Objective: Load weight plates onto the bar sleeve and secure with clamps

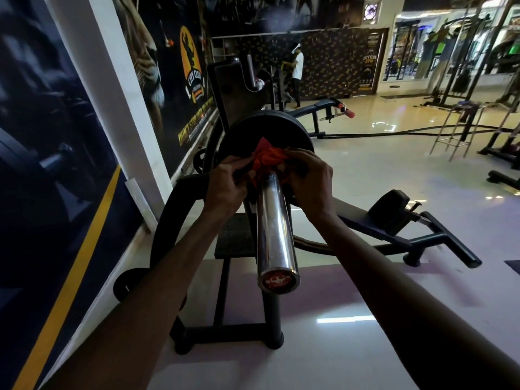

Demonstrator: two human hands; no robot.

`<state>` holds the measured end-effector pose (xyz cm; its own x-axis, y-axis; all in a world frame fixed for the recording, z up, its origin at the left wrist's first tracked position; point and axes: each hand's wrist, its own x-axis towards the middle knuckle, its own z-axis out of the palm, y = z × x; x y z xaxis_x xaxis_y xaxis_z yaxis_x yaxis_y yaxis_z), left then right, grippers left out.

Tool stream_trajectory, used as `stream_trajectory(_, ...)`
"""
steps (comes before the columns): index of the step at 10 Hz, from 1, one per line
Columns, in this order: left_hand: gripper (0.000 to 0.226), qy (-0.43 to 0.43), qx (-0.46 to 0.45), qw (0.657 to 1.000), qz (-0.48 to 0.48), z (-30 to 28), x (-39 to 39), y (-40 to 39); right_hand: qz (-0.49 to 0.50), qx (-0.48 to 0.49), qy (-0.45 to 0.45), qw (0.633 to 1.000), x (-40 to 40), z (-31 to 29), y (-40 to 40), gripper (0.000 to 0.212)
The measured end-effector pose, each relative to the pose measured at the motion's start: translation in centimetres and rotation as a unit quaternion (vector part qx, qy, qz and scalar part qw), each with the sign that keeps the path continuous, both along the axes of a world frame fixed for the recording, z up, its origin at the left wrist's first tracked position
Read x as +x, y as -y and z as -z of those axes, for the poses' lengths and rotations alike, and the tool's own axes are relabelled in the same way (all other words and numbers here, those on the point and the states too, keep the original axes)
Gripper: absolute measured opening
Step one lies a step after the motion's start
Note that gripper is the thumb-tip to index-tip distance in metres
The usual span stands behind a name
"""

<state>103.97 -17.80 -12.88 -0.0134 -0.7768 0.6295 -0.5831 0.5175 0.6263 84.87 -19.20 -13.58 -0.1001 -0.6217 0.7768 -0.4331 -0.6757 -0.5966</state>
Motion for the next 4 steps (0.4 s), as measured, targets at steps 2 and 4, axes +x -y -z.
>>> stream_trajectory(2, 0.04, -0.008, 0.028, 0.999, -0.018, -0.1, -0.2, -0.8, -0.015, 0.054, -0.06, 0.997, -0.4, -0.2, -0.9, 0.043)
stream_trajectory(4, 0.034, -0.055, 0.076, 0.996, 0.003, 3.2, 0.5, -3.6, -0.059, 0.12, -0.077, 0.988, -1.0, 3.1, -3.3, 0.051)
